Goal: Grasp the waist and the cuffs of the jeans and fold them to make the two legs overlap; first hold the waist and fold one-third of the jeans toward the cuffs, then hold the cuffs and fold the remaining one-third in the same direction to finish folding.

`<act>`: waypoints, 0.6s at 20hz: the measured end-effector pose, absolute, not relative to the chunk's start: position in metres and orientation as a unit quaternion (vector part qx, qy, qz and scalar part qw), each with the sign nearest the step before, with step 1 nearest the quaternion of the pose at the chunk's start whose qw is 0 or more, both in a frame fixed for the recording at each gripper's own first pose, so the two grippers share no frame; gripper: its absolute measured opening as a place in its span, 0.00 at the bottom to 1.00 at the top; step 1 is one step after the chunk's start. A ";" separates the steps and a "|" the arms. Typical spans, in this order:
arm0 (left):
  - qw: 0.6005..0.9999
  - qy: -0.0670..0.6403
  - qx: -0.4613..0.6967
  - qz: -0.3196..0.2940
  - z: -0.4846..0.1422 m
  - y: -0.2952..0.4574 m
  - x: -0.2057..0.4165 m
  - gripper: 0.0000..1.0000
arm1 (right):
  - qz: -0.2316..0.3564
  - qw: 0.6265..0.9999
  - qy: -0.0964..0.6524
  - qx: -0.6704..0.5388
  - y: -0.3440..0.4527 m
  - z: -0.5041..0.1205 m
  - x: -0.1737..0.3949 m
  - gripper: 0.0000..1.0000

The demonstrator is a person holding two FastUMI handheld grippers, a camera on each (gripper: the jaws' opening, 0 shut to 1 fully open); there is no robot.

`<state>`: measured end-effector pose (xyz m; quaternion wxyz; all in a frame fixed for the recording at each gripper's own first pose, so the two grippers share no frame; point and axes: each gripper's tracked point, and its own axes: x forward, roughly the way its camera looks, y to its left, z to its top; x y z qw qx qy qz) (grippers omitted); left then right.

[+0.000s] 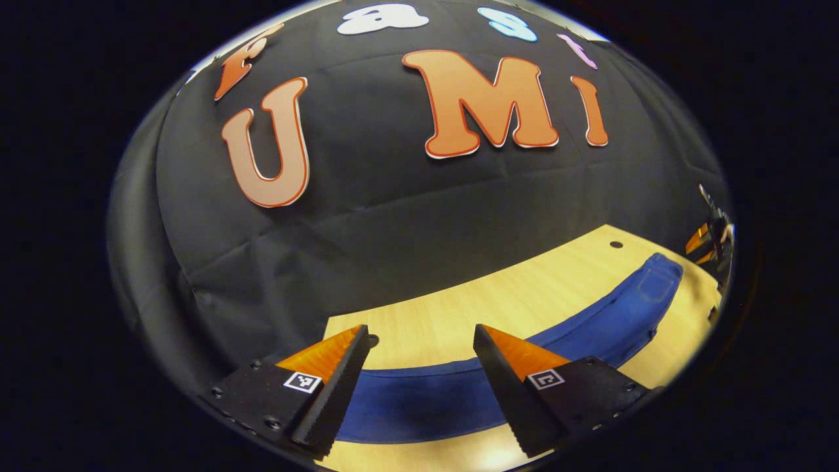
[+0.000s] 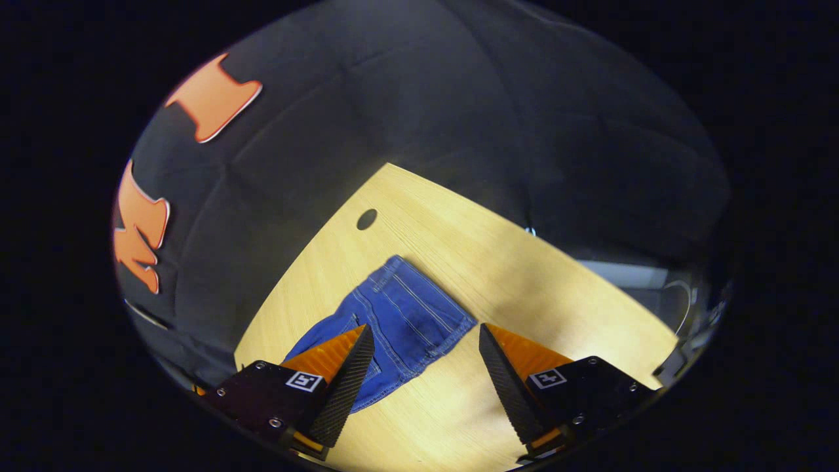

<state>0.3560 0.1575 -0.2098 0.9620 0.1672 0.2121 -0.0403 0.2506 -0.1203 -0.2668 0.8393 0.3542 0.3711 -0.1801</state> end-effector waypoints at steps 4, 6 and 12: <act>0.969 0.204 0.137 -0.040 -0.211 0.124 0.326 0.98 | -0.221 0.785 0.359 0.454 -0.117 -0.282 0.253 0.99; 0.970 0.206 0.125 -0.036 -0.210 0.115 0.315 0.98 | -0.236 0.764 0.352 0.486 -0.120 -0.291 0.257 0.99; 0.972 0.207 0.114 -0.005 -0.204 0.120 0.289 0.98 | -0.227 0.750 0.326 0.529 -0.120 -0.298 0.290 0.96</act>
